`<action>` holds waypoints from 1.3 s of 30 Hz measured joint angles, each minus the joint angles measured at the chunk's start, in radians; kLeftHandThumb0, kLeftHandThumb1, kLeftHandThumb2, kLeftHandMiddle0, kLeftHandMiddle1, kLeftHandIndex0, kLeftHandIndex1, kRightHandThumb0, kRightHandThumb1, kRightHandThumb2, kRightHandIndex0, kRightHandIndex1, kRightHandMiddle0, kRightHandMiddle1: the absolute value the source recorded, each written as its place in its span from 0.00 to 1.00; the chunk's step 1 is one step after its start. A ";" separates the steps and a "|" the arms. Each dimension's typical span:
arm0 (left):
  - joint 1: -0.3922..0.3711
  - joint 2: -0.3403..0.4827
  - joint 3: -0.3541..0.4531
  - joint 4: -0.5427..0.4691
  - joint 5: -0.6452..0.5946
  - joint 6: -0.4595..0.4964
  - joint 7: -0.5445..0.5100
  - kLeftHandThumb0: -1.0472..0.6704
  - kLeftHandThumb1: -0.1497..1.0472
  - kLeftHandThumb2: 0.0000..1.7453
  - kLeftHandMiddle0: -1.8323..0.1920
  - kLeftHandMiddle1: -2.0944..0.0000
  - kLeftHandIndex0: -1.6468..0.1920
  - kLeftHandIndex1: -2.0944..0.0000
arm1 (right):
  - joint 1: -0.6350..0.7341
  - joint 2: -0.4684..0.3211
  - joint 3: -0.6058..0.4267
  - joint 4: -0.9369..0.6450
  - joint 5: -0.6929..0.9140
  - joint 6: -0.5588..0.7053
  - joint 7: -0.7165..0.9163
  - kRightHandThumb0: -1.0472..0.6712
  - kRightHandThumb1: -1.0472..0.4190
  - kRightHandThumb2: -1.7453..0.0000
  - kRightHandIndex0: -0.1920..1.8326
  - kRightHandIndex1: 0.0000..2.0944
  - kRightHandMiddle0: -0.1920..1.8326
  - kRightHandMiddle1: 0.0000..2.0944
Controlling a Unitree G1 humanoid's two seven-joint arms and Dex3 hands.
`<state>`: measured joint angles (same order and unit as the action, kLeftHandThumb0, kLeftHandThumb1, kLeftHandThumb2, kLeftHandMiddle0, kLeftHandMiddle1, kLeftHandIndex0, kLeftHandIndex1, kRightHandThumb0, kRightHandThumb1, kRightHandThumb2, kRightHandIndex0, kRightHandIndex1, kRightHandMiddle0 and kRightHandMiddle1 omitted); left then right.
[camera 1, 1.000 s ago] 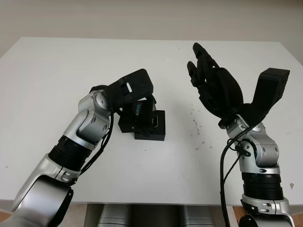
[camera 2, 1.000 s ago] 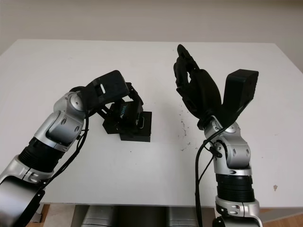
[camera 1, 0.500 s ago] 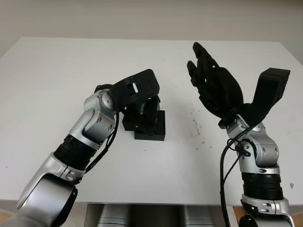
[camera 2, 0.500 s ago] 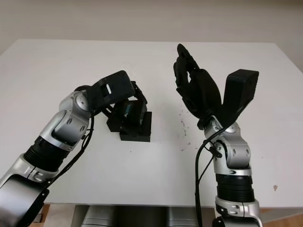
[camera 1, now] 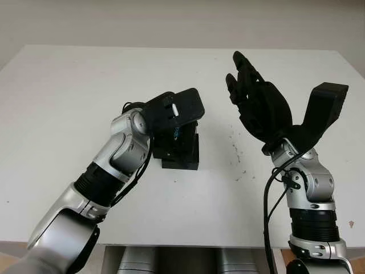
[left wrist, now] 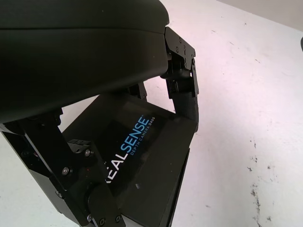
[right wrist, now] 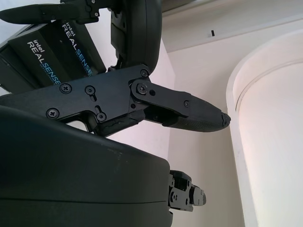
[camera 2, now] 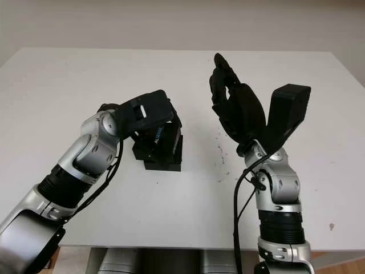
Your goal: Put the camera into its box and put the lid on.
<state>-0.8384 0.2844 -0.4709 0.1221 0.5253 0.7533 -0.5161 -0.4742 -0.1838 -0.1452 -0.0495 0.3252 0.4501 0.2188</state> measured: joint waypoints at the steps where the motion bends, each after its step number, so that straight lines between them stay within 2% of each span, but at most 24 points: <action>1: -0.002 0.000 -0.005 -0.001 0.004 0.004 -0.003 0.51 0.88 0.03 0.65 0.27 0.69 0.29 | 0.000 0.002 0.000 0.000 0.000 0.000 -0.001 0.20 0.00 0.61 0.03 0.03 0.09 0.05; 24: -0.005 -0.009 -0.028 -0.024 0.036 0.071 -0.020 0.50 0.86 0.03 0.66 0.27 0.69 0.33 | -0.003 0.017 0.011 0.043 -0.002 -0.022 0.012 0.20 0.00 0.61 0.04 0.03 0.09 0.05; 31: -0.004 -0.013 -0.043 -0.031 0.056 0.110 -0.011 0.51 0.86 0.03 0.68 0.30 0.68 0.34 | -0.007 0.018 0.013 0.072 -0.004 -0.036 0.022 0.19 0.00 0.61 0.04 0.03 0.09 0.04; 39: -0.004 -0.029 -0.050 -0.034 0.064 0.138 0.010 0.50 0.87 0.03 0.70 0.30 0.73 0.32 | -0.019 0.030 0.015 0.083 -0.004 -0.041 0.018 0.20 0.00 0.62 0.04 0.03 0.09 0.05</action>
<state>-0.8420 0.2553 -0.5207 0.0878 0.5889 0.8910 -0.5064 -0.4929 -0.1543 -0.1302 0.0338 0.3211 0.4087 0.2372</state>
